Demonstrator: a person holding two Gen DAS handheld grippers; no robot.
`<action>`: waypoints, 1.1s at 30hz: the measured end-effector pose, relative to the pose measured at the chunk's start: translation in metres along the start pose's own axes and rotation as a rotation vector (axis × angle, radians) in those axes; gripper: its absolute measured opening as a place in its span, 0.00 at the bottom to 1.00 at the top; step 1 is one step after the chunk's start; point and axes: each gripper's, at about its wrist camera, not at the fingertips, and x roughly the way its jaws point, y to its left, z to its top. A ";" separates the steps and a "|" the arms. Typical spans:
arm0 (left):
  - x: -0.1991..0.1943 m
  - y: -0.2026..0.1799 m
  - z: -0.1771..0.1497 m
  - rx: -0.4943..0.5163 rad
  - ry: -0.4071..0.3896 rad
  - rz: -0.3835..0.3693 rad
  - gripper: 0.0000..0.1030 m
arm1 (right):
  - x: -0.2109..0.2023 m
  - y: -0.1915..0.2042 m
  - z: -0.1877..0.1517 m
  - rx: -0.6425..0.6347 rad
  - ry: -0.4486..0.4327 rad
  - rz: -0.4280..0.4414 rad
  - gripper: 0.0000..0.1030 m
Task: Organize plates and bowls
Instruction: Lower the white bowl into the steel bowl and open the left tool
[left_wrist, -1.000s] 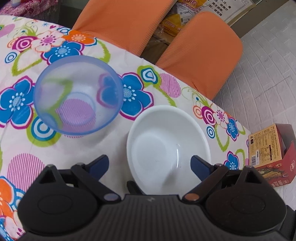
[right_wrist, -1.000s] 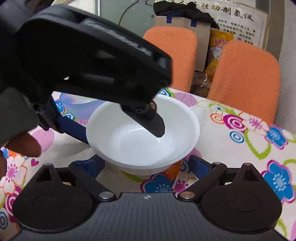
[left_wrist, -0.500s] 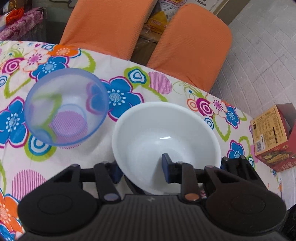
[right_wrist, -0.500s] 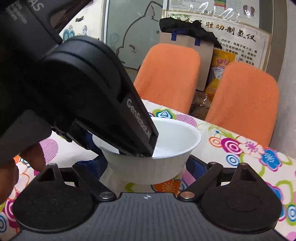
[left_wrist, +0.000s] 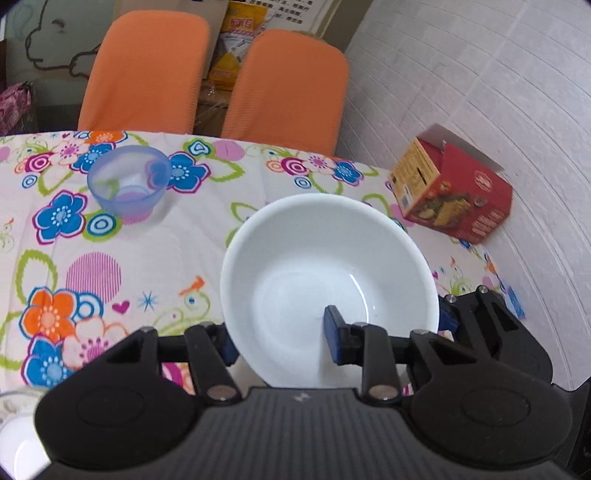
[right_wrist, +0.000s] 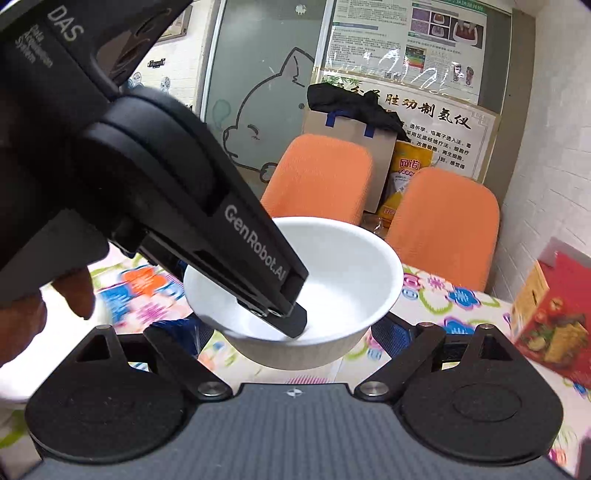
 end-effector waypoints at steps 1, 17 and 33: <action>-0.009 -0.003 -0.013 0.013 0.002 -0.006 0.30 | -0.012 0.009 -0.006 0.004 0.000 -0.006 0.77; -0.021 0.020 -0.111 0.074 0.108 0.016 0.44 | -0.043 0.072 -0.061 0.126 0.082 0.002 0.77; -0.054 0.033 -0.092 0.022 -0.010 -0.012 0.92 | -0.095 0.074 -0.069 0.063 0.100 -0.026 0.78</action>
